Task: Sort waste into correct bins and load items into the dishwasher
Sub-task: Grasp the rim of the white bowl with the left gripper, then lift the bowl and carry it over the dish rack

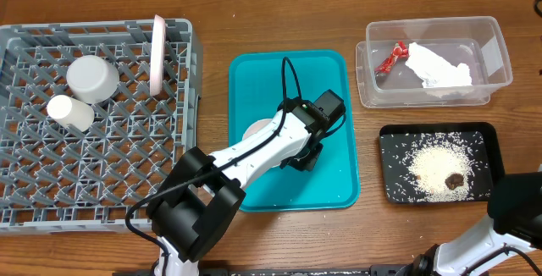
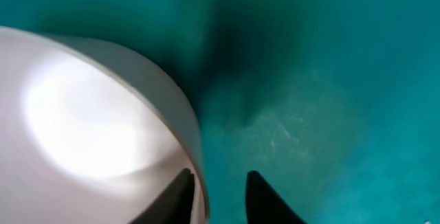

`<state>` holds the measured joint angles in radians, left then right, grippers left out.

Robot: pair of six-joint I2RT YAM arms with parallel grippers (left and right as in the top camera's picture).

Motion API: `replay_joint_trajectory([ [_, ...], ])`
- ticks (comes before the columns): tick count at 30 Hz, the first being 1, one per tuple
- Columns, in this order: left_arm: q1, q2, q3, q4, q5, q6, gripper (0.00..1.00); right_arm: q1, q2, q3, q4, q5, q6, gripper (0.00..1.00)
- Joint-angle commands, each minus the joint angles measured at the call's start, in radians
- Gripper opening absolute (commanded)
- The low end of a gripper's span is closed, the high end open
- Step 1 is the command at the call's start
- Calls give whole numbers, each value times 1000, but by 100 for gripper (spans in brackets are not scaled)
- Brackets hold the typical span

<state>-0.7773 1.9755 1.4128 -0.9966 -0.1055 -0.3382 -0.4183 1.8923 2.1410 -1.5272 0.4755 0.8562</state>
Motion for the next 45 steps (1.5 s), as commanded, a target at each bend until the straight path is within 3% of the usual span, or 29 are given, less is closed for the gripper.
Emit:
replay_joint_trajectory([
  [1, 0, -1, 3, 4, -9, 1, 13, 0, -28, 18, 4, 10, 1, 100],
  [2, 0, -1, 3, 4, -9, 2, 6, 0, -28, 18, 4, 10, 1, 100],
  [3, 0, -1, 3, 4, -9, 2, 4, 0, -28, 18, 5, 10, 1, 100],
  [7, 5, -5, 24, -19, -6, -30, 4, 0, -28, 18, 4, 10, 1, 100],
  [11, 27, -31, 138, -143, -9, -109, 4, 0, -28, 18, 4, 10, 1, 100],
  [16, 91, -113, 309, -282, -9, -116, 4, 0, -28, 18, 4, 10, 1, 100],
  [21, 232, -259, 376, -372, -1, -114, 4, 0, -28, 18, 4, 10, 1, 100],
  [25, 427, -393, 376, -435, 58, -105, 4, 0, -28, 18, 4, 10, 1, 100],
  [29, 679, -481, 376, -440, 245, 29, 4, 0, -28, 18, 4, 10, 1, 100],
  [36, 1191, -474, 320, -478, 756, 342, 4, 0, -28, 18, 4, 10, 1, 100],
  [45, 1615, -452, 23, -401, 1354, 718, 4, 0, -28, 18, 5, 9, 1, 100],
])
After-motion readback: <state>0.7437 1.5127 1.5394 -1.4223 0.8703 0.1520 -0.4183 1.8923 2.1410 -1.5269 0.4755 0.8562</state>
